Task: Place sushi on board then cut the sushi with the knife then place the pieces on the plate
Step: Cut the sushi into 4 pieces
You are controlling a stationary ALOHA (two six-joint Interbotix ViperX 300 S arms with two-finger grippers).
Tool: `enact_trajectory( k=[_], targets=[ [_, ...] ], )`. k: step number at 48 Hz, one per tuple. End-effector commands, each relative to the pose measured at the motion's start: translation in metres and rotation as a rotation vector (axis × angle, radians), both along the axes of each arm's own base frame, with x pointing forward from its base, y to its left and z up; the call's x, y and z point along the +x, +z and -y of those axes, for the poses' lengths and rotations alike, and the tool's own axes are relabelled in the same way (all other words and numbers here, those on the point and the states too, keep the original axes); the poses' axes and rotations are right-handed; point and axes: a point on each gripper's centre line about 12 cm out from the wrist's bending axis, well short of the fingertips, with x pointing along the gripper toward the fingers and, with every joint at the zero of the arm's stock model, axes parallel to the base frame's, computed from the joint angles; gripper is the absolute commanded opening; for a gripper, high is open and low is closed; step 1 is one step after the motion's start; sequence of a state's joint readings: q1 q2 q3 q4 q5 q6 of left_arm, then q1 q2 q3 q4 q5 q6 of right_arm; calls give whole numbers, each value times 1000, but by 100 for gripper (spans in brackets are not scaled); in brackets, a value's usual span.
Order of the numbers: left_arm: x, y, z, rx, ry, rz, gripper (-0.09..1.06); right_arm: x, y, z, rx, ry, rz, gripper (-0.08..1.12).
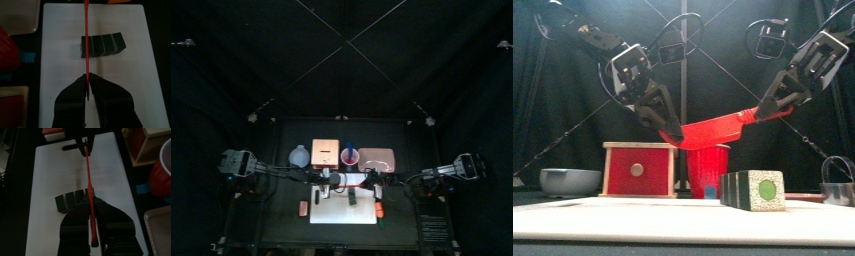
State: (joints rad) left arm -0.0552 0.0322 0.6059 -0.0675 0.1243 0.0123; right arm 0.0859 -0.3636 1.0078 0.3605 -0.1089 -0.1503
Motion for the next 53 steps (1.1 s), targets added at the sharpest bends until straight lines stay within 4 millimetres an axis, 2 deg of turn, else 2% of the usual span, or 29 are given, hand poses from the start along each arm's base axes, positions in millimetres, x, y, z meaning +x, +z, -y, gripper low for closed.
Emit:
enact_trajectory(
  k=[1, 11, 22, 53],
  targets=[
    [8, 11, 7, -3, -15, 38, 51, 2, -1, -4, 18, -1, -5, 40],
    [16, 6, 13, -4, -28, 33, 50, 1, -12, -7, 47, -6, -63, 40],
    [24, 4, 16, -4, -31, 32, 50, -1, -16, -8, 57, -3, -92, 40],
    [29, -7, 16, -2, -32, 11, 50, -11, -29, -6, 71, -18, -142, 40]
  ],
)
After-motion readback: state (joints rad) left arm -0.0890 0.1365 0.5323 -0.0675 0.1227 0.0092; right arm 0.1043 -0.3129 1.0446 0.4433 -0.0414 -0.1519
